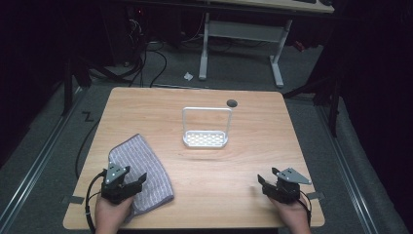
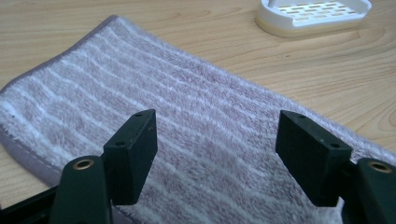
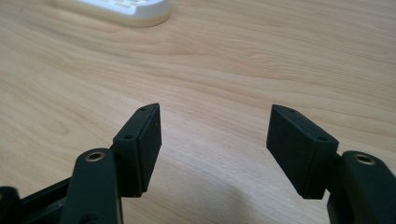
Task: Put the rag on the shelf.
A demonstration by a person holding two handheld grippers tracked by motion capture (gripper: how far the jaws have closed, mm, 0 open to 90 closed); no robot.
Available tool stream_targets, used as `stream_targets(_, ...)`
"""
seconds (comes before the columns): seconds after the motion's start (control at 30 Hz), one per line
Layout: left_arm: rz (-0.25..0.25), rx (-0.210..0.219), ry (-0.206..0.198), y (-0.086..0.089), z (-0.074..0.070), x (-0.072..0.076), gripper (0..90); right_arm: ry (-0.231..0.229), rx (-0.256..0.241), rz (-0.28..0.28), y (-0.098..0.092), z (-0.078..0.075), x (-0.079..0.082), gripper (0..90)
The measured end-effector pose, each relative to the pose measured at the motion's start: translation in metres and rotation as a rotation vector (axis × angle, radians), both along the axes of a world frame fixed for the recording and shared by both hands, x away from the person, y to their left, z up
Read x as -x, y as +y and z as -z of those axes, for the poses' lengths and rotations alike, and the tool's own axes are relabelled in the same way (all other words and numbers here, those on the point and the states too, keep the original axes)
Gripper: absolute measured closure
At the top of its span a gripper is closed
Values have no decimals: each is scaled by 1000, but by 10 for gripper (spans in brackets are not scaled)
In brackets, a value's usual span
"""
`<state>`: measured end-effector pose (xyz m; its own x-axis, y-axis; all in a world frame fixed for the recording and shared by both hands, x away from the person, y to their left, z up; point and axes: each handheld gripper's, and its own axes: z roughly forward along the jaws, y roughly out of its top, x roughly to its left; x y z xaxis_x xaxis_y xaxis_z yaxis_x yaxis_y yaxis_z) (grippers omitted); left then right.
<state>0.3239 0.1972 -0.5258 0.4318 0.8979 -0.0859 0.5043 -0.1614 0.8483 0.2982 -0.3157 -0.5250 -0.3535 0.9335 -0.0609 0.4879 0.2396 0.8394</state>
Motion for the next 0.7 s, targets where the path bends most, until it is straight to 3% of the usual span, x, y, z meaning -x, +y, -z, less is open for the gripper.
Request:
stream_targets(0.1, 39, 45, 21, 0, 0, 0, 330, 12, -26, 5, 0, 1, -1, 356)
stream_targets(0.37, 90, 37, 28, -16, -4, 7, 437, 31, -54, 29, -6, 2, -4, 351)
stream_targets(0.43, 99, 54, 32, -18, -5, 9, 536, 30, -60, 29, -7, 2, -4, 355)
stream_targets(0.47, 112, 88, 49, -25, -7, 13, 668, 31, -59, 29, -7, 2, -3, 358)
stream_targets(0.5, 120, 73, 56, -28, -7, 13, 773, 33, -57, 29, -7, 2, -3, 360)
stream_targets(0.57, 111, -5, 82, -37, -4, 12, 873, 38, -51, 27, -6, 3, -3, 361)
stream_targets(0.6, 113, -38, 109, -40, -1, 10, 899, 42, -44, 26, -6, 3, -4, 362)
stream_targets(0.63, 113, -38, 109, -40, -1, 10, 900, 42, -44, 26, -6, 3, -4, 362)
stream_targets(0.7, 112, -117, 143, -44, 11, 6, 900, 34, -48, 26, -7, 1, -4, 367)
